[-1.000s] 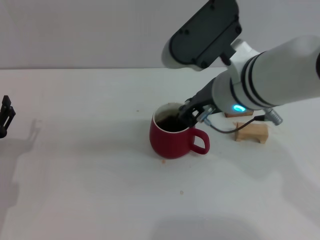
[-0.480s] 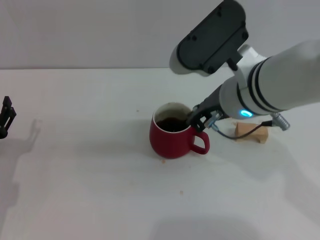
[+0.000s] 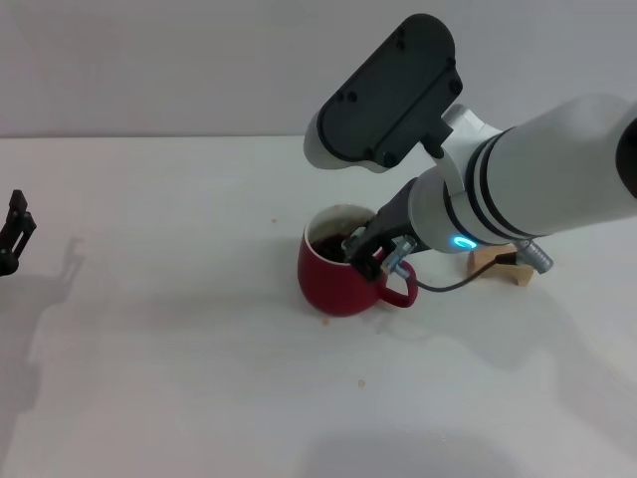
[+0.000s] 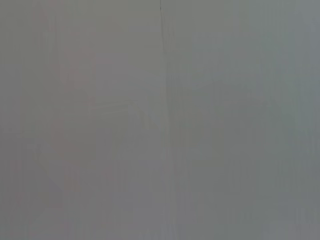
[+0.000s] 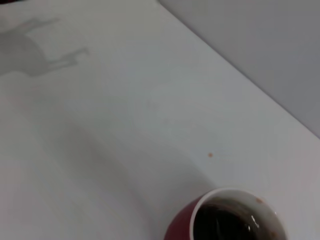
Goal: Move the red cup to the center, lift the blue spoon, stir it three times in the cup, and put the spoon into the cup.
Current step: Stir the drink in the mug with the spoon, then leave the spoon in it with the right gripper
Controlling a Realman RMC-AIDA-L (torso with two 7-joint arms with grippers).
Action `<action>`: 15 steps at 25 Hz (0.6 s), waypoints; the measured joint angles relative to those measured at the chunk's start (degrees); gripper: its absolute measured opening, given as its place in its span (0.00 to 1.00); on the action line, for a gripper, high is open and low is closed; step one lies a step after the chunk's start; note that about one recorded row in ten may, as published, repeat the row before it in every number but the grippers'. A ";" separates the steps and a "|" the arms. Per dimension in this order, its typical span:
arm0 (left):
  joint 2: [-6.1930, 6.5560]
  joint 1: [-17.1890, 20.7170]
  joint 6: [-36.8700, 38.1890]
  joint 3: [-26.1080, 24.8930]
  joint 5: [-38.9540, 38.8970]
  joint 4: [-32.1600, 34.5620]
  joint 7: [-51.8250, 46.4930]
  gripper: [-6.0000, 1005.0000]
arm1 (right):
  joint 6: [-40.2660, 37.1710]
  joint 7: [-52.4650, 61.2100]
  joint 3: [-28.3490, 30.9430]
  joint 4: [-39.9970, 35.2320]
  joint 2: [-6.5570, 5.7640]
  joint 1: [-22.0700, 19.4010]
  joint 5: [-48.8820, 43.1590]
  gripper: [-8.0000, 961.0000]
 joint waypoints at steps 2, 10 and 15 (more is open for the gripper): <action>0.00 0.00 0.03 0.00 0.00 -0.01 0.00 0.85 | -0.45 -0.02 0.23 -0.39 0.00 0.13 0.01 0.16; 0.00 0.03 0.13 0.00 -0.08 -0.04 0.00 0.85 | -4.19 -0.47 1.03 -2.21 -0.09 0.53 0.02 0.17; 0.00 -0.01 0.09 0.00 -0.11 -0.12 0.00 0.85 | -4.24 -0.49 0.38 -2.17 -0.09 0.58 -0.01 0.17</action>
